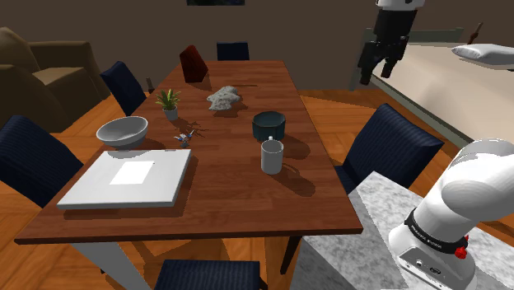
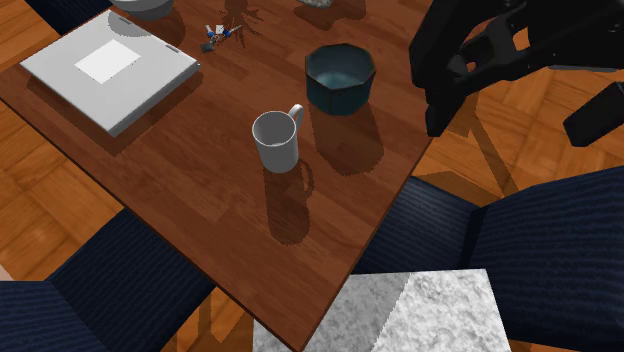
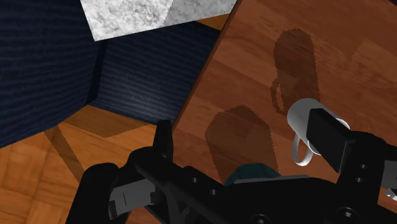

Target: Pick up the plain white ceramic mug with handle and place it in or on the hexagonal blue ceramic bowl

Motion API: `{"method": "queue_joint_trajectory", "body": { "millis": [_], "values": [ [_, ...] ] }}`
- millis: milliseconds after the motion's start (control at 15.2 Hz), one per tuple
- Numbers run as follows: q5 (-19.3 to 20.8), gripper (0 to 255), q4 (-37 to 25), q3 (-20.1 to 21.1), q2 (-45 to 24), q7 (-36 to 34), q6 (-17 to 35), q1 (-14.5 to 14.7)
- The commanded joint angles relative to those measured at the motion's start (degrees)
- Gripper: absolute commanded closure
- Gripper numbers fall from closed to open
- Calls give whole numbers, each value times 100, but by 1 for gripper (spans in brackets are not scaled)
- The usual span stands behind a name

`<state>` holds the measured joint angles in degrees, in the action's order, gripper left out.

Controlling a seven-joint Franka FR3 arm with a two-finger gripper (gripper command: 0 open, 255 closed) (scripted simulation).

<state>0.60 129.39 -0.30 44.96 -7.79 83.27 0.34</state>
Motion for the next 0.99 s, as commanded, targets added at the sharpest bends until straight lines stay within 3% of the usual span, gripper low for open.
{"method": "queue_joint_trajectory", "body": {
  "millis": [0, 924],
  "values": [
    [0, 0, 0, 0, 0, 0, 0, 0],
    [-446, 0, 559, 793, -1830, -859, 2365, 244]
  ]
}}
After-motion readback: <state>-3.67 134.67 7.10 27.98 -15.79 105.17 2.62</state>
